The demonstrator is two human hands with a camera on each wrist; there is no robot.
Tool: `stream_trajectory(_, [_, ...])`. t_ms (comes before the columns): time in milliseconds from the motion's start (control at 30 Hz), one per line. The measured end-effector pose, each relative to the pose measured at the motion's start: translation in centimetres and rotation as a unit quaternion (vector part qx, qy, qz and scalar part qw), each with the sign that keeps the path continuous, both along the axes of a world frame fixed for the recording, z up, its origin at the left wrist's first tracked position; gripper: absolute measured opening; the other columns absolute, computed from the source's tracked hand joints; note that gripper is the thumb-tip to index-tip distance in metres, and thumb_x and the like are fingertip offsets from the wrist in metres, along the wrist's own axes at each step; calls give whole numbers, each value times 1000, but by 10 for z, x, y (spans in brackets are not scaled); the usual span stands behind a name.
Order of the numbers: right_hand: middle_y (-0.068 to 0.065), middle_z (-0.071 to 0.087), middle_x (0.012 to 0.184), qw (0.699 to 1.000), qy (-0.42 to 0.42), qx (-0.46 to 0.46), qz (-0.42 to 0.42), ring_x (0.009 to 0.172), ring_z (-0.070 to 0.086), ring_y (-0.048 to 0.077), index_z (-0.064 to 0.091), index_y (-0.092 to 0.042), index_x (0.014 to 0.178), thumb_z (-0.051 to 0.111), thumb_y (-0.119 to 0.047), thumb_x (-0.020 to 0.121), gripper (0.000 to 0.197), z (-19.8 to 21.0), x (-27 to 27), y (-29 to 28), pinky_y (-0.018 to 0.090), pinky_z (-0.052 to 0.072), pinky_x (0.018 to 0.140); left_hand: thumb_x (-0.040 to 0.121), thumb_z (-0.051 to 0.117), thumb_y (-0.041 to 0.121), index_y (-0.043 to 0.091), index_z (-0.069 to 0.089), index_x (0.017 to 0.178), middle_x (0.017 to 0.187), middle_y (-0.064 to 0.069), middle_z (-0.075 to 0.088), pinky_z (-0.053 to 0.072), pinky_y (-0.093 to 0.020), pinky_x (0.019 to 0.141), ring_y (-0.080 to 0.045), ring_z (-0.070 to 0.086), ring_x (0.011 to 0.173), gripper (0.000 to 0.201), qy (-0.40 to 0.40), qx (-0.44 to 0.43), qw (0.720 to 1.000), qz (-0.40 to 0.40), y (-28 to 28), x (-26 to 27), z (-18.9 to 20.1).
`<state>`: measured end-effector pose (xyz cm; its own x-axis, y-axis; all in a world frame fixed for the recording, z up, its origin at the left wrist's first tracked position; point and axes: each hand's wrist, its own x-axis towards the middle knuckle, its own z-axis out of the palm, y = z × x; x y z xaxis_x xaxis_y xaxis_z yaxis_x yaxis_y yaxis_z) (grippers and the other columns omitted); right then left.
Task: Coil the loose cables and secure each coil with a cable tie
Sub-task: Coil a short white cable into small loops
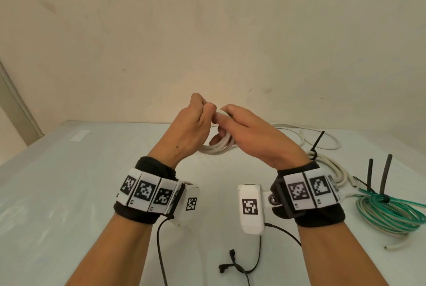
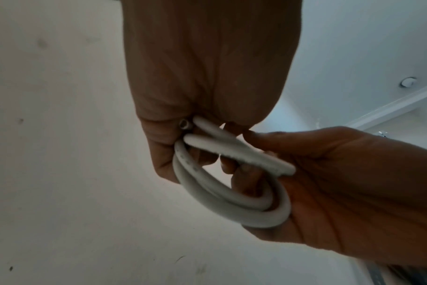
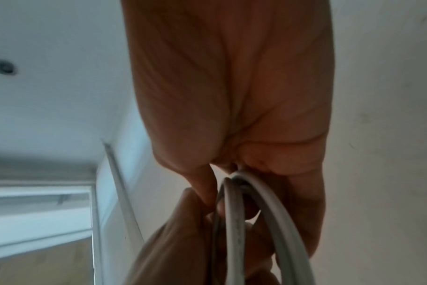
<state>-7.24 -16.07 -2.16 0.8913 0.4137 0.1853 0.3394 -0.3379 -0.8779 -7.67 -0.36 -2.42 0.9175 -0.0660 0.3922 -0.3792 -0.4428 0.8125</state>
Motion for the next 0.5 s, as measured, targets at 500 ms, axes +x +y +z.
stream_trajectory(500, [-7,26,60,917,182,348,74,57,23,10,53,-8,88,42,-27,111,32,15,-13,3,27,48,64,111,41,40,4,46,85,66,-3,46,38,-27,47,-10,40,50,44,-95,-176,980,4,-16,-3,7])
